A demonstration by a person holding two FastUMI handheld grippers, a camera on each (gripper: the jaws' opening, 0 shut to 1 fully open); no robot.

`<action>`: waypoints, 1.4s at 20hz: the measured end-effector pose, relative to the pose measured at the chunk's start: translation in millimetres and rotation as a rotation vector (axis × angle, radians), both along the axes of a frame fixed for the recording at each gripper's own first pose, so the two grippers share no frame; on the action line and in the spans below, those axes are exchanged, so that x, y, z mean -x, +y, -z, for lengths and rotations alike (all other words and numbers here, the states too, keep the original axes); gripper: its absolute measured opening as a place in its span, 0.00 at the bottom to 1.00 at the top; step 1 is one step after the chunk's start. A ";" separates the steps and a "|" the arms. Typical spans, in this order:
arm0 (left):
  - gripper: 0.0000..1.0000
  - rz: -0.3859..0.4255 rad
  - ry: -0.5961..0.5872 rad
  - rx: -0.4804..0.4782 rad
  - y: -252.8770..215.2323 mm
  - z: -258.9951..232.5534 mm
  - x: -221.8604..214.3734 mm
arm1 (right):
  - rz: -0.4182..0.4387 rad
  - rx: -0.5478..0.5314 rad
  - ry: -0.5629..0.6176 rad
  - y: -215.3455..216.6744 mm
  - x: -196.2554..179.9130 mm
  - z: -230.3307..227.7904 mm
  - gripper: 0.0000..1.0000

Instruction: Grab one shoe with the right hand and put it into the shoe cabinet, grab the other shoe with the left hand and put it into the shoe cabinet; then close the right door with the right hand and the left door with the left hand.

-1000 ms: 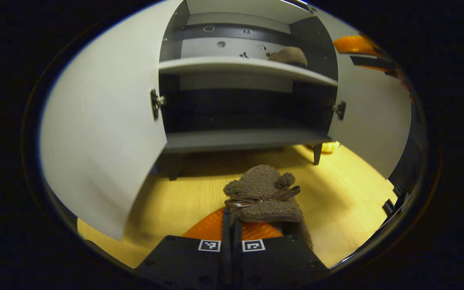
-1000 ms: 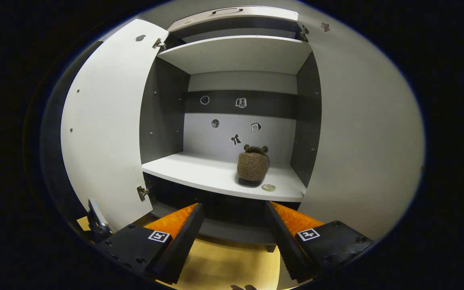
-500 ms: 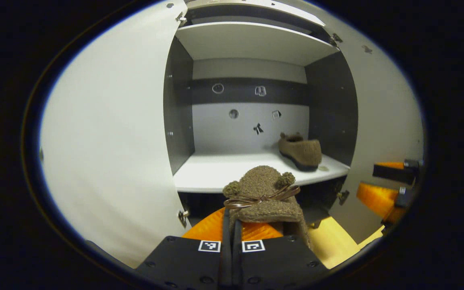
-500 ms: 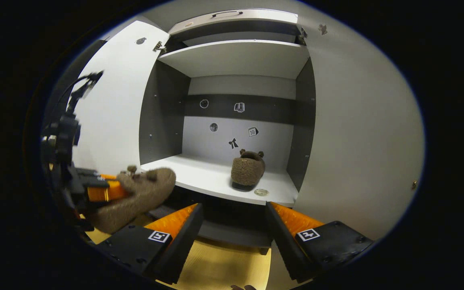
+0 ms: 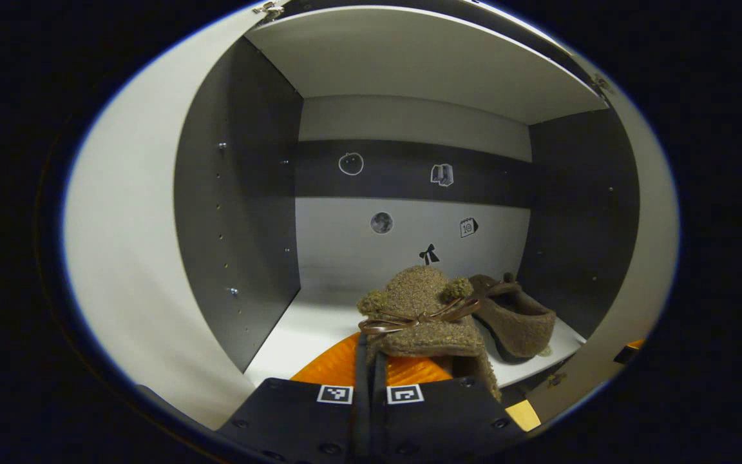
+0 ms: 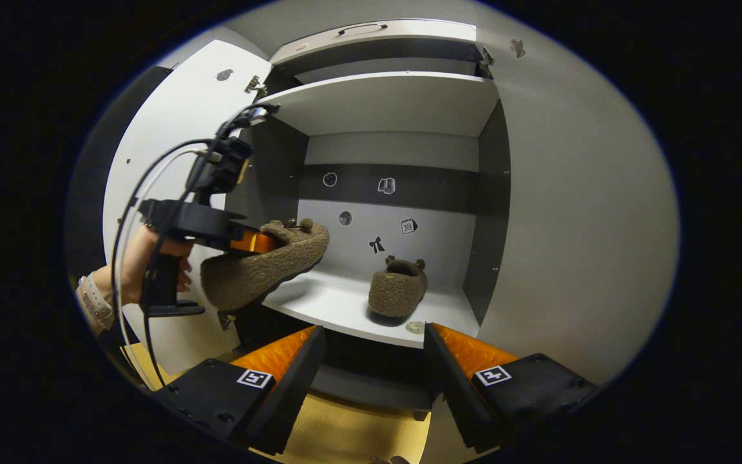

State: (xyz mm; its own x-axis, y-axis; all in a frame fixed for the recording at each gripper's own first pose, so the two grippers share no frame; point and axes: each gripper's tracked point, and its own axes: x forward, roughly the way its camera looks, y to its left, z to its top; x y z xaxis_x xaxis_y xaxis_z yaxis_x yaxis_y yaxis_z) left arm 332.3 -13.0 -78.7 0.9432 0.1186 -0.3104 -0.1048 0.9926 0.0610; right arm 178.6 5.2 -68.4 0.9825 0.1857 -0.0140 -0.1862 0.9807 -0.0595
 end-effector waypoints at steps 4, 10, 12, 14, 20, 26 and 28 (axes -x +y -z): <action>0.05 -0.016 0.047 0.014 7.7 11.8 -52.8 | -0.059 -0.033 0.008 19.6 -0.9 -2.6 0.98; 0.05 -0.017 0.168 -0.016 15.5 48.5 -106.5 | -0.074 -0.034 0.019 19.7 -0.5 -1.3 0.98; 0.05 -0.010 0.196 -0.024 16.6 61.7 -116.0 | -0.074 -0.047 0.025 18.7 -1.6 -1.7 0.98; 0.07 -0.006 0.215 -0.026 16.6 71.4 -120.1 | -0.086 -0.050 0.028 21.1 -1.8 -1.3 0.98; 0.21 0.003 0.200 -0.149 27.2 60.4 -116.0 | -0.092 -0.041 0.014 23.3 -6.0 -5.4 0.98; 0.64 0.057 0.167 -0.100 22.9 43.0 -94.5 | -0.075 -0.032 0.005 25.5 -4.8 -11.6 0.98; 0.87 0.084 0.151 -0.078 18.6 34.6 -81.1 | -0.060 -0.037 -0.015 26.0 0.5 -20.0 0.98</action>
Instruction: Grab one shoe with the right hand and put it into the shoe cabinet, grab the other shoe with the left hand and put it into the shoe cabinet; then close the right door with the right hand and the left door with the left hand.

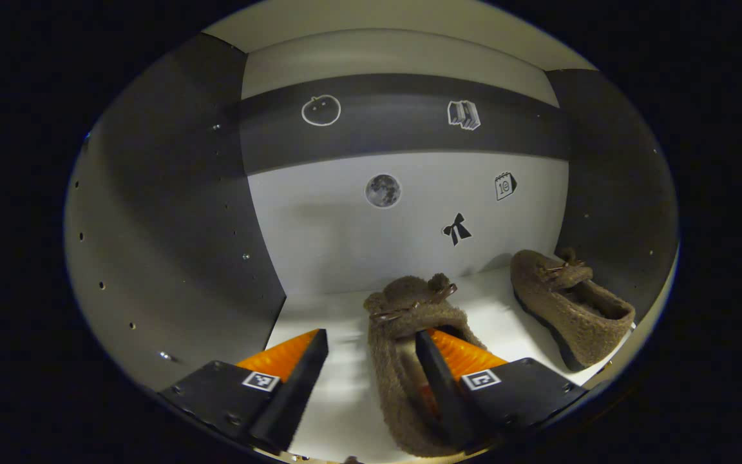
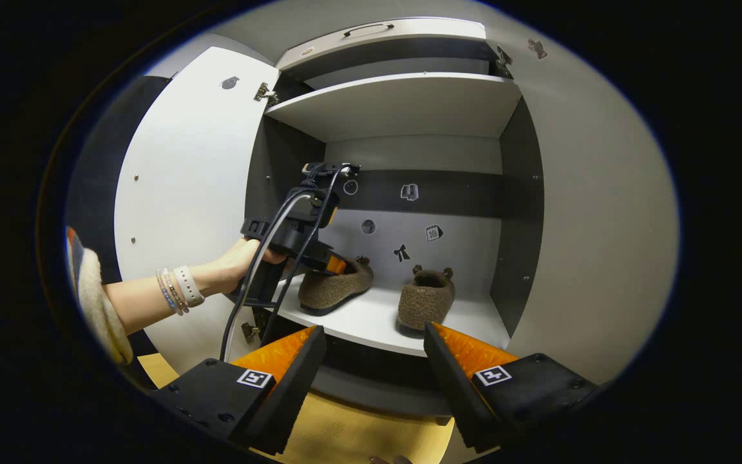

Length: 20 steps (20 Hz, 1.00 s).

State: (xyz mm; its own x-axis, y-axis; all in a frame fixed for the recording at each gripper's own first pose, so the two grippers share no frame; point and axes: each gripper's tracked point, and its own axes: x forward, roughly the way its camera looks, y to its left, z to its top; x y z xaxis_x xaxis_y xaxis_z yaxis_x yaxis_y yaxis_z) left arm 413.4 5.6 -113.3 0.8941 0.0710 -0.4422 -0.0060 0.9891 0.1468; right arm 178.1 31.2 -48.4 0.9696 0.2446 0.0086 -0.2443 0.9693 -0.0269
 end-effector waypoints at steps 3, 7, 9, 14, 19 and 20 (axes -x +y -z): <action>0.97 0.058 -0.047 0.052 -17.2 -15.8 32.4 | 0.036 0.010 -0.039 3.0 13.5 -12.2 0.98; 0.97 0.168 -0.155 0.070 -52.2 -46.1 100.1 | 0.084 0.012 -0.096 13.5 56.6 -38.2 0.98; 0.97 0.229 -0.227 0.093 -71.3 -68.6 144.0 | 0.118 0.024 -0.134 14.6 84.8 -53.7 0.98; 0.99 0.371 -0.343 0.164 -102.6 -116.3 261.9 | 0.229 0.064 -0.136 0.0 152.5 -60.9 0.98; 0.96 0.425 -0.386 0.138 -97.2 -140.8 347.0 | 0.409 0.051 -0.132 -84.4 205.1 -67.2 0.98; 0.96 0.427 -0.394 0.144 -95.4 -146.6 361.2 | 0.456 0.054 -0.140 -108.6 212.0 -69.8 0.98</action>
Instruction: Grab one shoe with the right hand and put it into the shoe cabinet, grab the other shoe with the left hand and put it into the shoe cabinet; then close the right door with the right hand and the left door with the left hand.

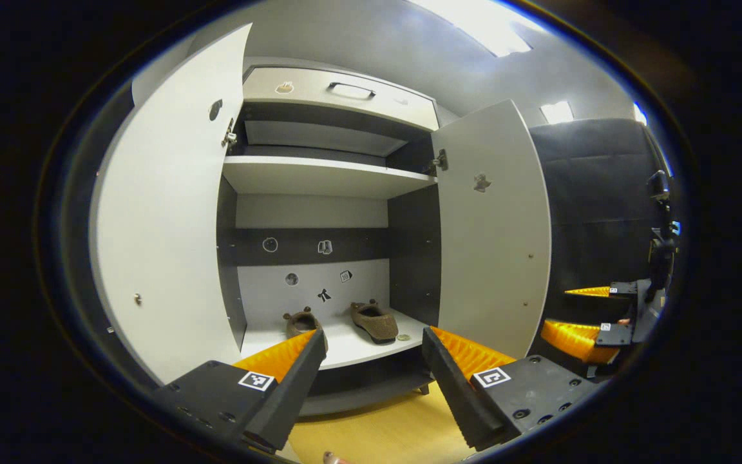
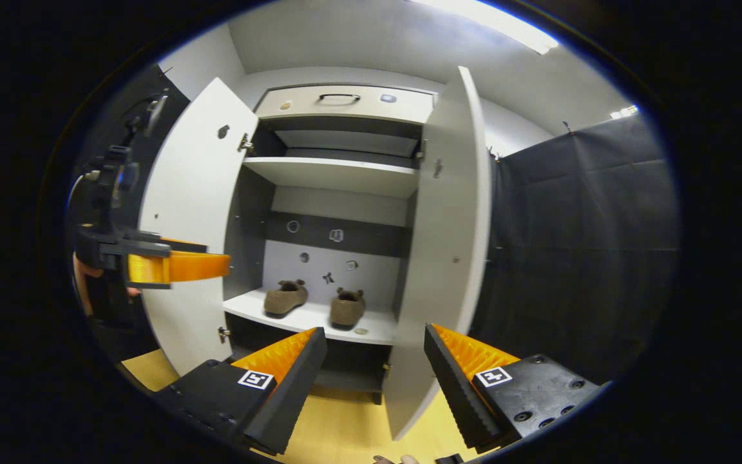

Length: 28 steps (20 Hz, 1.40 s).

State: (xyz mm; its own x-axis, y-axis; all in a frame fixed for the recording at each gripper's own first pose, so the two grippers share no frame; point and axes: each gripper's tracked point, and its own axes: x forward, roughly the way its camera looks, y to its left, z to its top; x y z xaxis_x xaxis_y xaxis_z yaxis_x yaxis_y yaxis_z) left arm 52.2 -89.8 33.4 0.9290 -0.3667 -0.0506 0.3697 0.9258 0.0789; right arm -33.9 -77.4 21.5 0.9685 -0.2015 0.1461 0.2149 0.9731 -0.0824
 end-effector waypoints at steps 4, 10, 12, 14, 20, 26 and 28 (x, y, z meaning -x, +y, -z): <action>0.96 0.016 0.002 0.049 10.7 -16.1 43.1 | 0.108 0.027 -0.018 -83.3 -0.8 -12.9 0.98; 0.96 -0.073 -0.005 0.103 33.6 -30.5 55.1 | -0.016 -0.043 -0.012 -127.2 -48.1 -16.1 0.98; 0.96 -0.116 -0.008 0.134 43.5 -34.1 53.4 | -0.081 -0.045 0.000 -123.4 -62.8 -15.3 1.00; 0.98 -0.186 -0.008 0.141 58.9 -34.4 50.7 | -0.140 -0.048 0.005 -117.0 -72.1 -14.5 0.98; 0.98 -0.308 -0.005 0.133 87.1 -32.3 51.5 | -0.321 -0.103 0.046 -87.0 -89.5 -12.9 0.95; 0.98 -0.374 -0.029 0.145 105.5 -38.7 54.2 | -0.476 -0.095 0.051 -22.0 -116.3 -13.5 1.00; 0.98 -0.423 -0.019 0.128 120.2 -34.1 57.2 | -0.514 -0.110 0.043 -4.8 -125.7 -16.5 0.95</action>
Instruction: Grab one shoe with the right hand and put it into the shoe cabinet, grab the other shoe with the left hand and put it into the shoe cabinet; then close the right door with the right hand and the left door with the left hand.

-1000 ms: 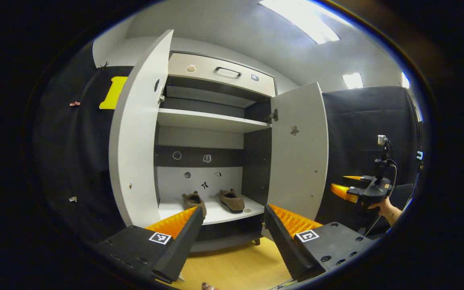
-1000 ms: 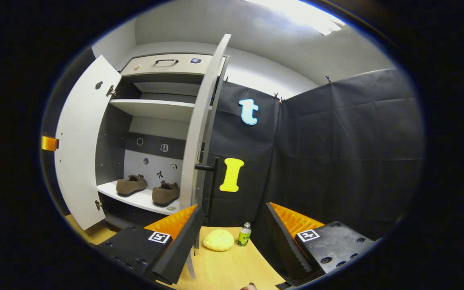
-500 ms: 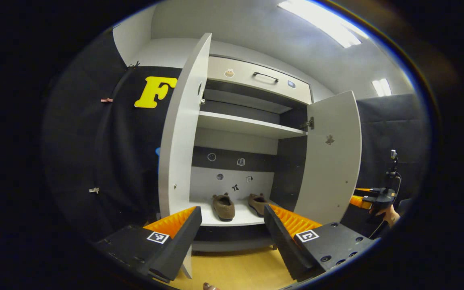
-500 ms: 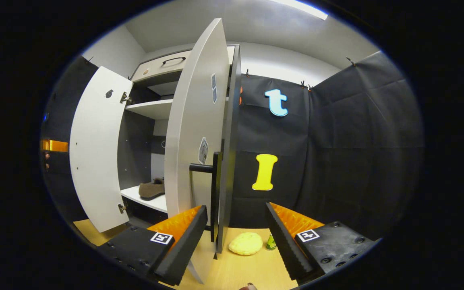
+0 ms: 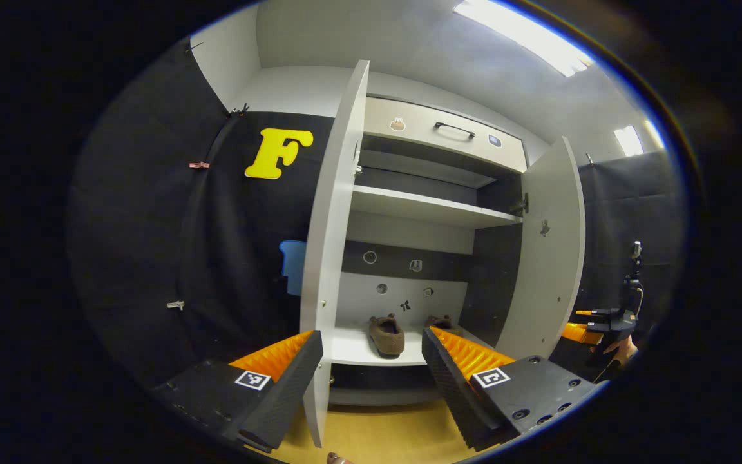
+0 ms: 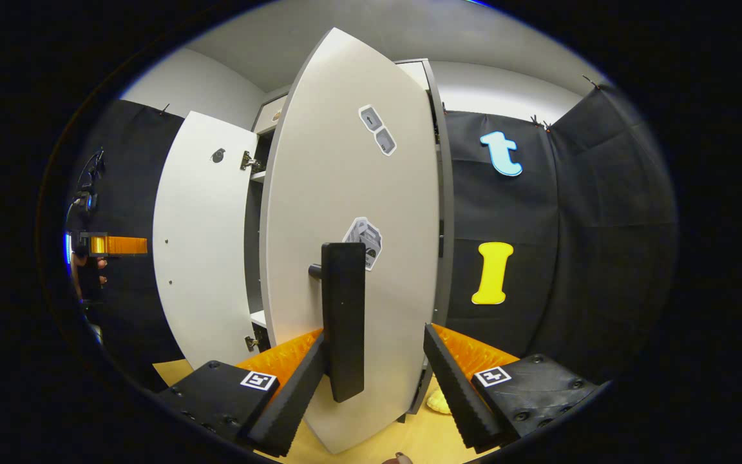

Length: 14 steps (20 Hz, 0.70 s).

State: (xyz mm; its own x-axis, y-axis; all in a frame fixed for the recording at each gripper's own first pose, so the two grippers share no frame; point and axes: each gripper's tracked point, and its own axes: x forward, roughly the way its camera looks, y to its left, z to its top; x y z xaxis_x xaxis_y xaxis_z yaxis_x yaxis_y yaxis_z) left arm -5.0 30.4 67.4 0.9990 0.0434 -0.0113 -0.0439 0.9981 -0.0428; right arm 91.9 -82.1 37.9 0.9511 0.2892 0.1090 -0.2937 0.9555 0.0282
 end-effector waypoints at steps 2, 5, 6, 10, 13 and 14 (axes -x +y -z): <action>0.98 -0.036 0.012 0.007 13.2 3.8 5.9 | -0.037 -0.027 0.012 17.8 -10.9 2.2 0.95; 0.98 -0.088 0.017 0.028 32.7 6.3 17.4 | -0.051 -0.009 -0.015 49.8 -31.1 -2.8 0.96; 0.98 -0.109 0.021 0.029 39.8 8.0 22.8 | -0.049 0.000 -0.021 59.0 -38.6 -3.0 0.98; 0.98 -0.181 0.038 0.013 64.2 12.7 39.1 | -0.036 0.012 -0.041 92.6 -68.4 -4.5 0.98; 0.98 -0.240 0.041 -0.012 86.3 12.0 49.4 | -0.018 -0.005 -0.034 101.6 -81.3 -4.3 0.98; 0.98 -0.245 0.040 -0.010 91.2 12.6 50.4 | -0.008 -0.020 -0.027 102.1 -84.6 -3.8 0.98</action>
State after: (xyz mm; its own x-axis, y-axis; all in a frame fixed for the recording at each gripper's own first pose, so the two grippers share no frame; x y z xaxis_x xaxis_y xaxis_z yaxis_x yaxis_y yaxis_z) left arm -55.5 121.6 54.9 0.9575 0.2843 -0.0485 -0.2858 0.9579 -0.0260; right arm 176.5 20.0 41.7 0.9453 0.2946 0.1401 -0.3026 0.9523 0.0389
